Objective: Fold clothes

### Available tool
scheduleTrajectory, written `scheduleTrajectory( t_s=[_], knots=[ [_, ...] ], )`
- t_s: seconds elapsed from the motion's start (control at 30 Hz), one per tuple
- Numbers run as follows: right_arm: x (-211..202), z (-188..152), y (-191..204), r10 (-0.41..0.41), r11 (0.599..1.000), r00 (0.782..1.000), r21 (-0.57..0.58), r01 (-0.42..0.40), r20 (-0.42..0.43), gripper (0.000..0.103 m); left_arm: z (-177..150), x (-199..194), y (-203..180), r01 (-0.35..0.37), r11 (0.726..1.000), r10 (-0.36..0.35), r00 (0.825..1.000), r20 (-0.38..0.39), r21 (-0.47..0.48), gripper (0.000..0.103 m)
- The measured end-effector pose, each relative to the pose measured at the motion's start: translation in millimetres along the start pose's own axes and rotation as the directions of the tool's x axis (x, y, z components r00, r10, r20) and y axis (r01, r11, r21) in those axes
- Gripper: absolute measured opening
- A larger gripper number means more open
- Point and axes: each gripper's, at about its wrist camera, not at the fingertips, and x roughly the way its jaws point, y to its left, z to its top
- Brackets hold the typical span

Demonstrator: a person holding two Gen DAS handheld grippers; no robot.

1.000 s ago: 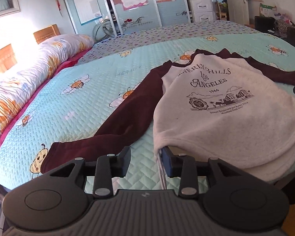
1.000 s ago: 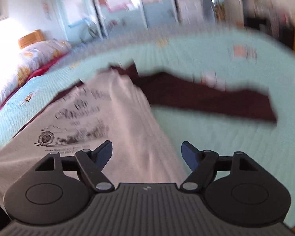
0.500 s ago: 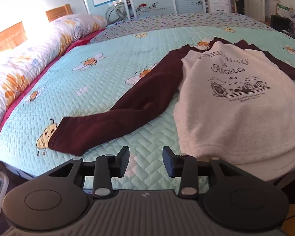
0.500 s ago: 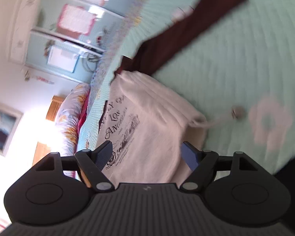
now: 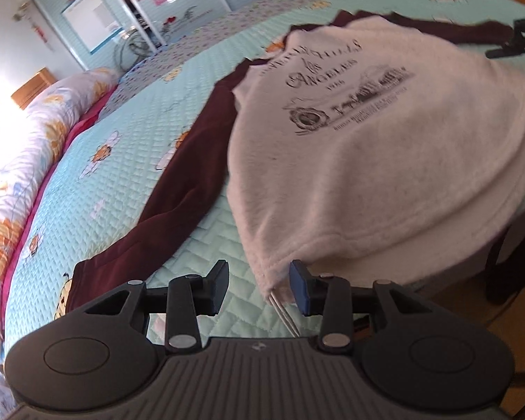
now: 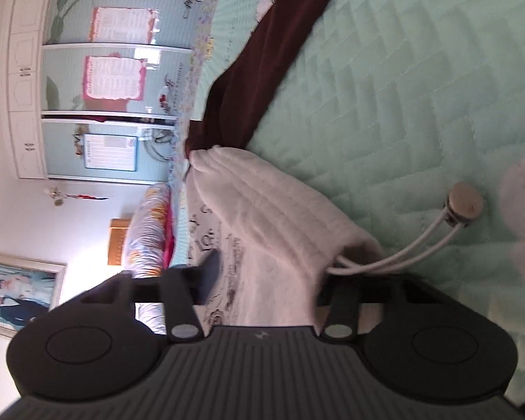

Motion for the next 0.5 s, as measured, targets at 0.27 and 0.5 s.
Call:
scheduleTrajectory(
  t_s=[0.27, 0.5],
  knots=[
    [5, 5, -9, 0.011, 0.999, 1.000, 0.043, -0.012, 0.011, 0.032, -2, 8, -9, -0.011, 1.000, 0.012, 1.000, -0.012, 0.028, 0.041],
    [10, 6, -5, 0.007, 1.000, 1.000, 0.014, -0.008, 0.025, 0.028, 12, 49, -4, -0.075, 0.995, 0.070, 0.995, -0.070, -0.072, 0.026]
  ],
)
